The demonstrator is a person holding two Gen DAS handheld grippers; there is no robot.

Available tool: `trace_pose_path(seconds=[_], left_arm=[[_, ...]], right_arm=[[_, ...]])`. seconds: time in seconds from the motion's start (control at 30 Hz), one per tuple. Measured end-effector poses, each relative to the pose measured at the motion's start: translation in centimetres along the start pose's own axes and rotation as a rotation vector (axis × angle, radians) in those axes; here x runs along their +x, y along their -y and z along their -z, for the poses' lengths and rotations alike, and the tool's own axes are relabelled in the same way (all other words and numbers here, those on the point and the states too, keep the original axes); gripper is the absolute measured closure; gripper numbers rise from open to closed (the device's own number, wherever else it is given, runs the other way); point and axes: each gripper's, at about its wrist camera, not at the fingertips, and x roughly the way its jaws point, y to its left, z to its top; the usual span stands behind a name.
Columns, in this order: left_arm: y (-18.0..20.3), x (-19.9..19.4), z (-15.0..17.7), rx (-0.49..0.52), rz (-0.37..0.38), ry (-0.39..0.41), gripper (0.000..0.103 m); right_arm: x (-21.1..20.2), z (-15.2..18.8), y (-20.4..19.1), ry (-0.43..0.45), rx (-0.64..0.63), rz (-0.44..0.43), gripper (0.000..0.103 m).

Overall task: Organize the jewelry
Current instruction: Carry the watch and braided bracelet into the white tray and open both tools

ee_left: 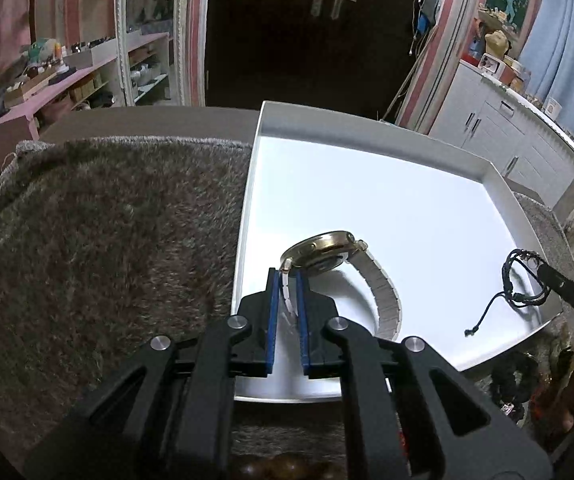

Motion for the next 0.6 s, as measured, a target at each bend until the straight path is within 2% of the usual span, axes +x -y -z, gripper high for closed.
trace_pose_path(seconds=[0.27, 0.33, 0.4, 0.43, 0.47, 0.53, 0.6], left_arm=[[0.3, -0.1, 0.1, 0.021, -0.020, 0.006, 0.094], [0.2, -0.2, 0.1, 0.011, 0.004, 0.012, 0.086], [0.4, -0.3, 0.1, 0.021, 0.008, 0.012, 0.082], [0.5, -0.5, 0.1, 0.024, 0.009, 0.016, 0.079], [0.6, -0.8, 0.0, 0.025, 0.015, 0.021, 0.077], [0.8, -1.9, -0.2, 0.035, 0.017, 0.051, 0.060], [0.8, -3.7, -0.8, 0.034, 0.032, 0.088, 0.057]], right_arm=[[0.3, 0.5, -0.6, -0.009, -0.037, 0.042, 0.089], [0.0, 0.5, -0.6, -0.002, -0.034, 0.035, 0.084], [-0.4, 0.3, -0.9, 0.009, -0.045, 0.029, 0.077], [-0.8, 0.2, -1.1, 0.028, -0.051, 0.046, 0.063], [-1.2, 0.2, -1.1, 0.046, -0.054, 0.051, 0.060], [-2.2, -0.2, -1.4, 0.068, -0.060, 0.053, 0.060], [-3.5, -0.7, -1.6, 0.095, -0.065, 0.044, 0.060]])
